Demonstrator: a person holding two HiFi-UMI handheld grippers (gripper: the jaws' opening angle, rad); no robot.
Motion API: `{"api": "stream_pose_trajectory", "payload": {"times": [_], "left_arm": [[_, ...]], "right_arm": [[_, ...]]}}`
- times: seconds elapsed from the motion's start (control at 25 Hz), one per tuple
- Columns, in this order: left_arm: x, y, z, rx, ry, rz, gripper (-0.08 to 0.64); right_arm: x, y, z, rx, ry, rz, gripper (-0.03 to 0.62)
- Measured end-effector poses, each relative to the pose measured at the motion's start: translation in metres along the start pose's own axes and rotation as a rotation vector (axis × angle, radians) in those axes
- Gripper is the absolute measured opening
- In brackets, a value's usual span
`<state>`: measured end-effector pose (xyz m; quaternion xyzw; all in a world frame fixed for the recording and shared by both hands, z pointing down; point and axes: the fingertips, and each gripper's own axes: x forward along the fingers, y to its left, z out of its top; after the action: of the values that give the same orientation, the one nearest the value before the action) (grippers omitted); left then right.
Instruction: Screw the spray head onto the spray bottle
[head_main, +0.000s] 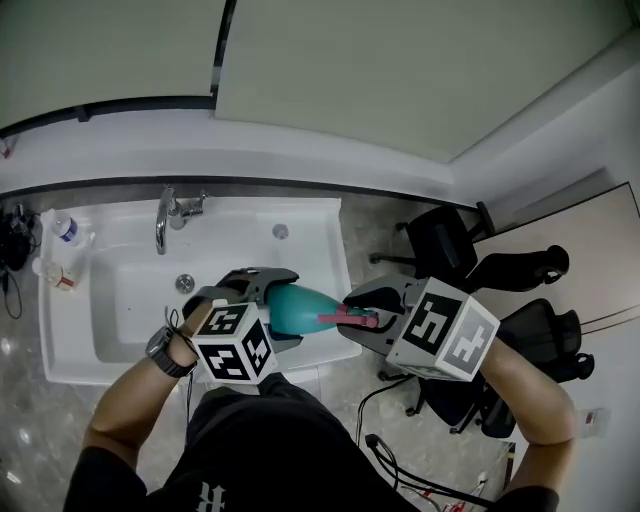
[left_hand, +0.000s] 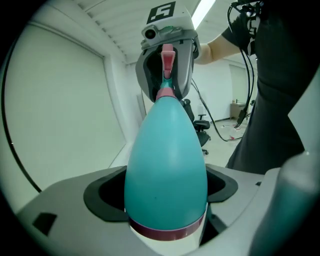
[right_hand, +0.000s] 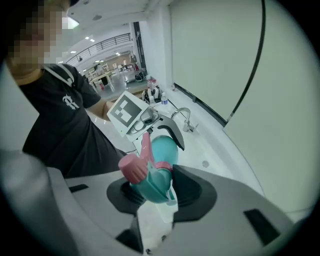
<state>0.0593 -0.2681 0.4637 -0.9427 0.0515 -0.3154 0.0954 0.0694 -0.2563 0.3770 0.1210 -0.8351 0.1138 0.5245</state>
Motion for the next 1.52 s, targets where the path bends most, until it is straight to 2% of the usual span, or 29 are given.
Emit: {"api": "stream_pose_trajectory", "payload": {"times": [0.28, 1.04, 1.52], "left_arm": [[0.0, 0.006, -0.004, 0.013, 0.021, 0.075, 0.42], [0.008, 0.018, -0.021, 0.052, 0.147, 0.172, 0.417], [0.009, 0.018, -0.024, 0.062, 0.169, 0.167, 0.416]], "right_arm": [[0.003, -0.008, -0.002, 0.104, -0.042, 0.035, 0.129], [0.019, -0.027, -0.01, 0.428, -0.135, 0.136, 0.129], [0.023, -0.028, -0.012, 0.451, -0.146, 0.151, 0.129]]}}
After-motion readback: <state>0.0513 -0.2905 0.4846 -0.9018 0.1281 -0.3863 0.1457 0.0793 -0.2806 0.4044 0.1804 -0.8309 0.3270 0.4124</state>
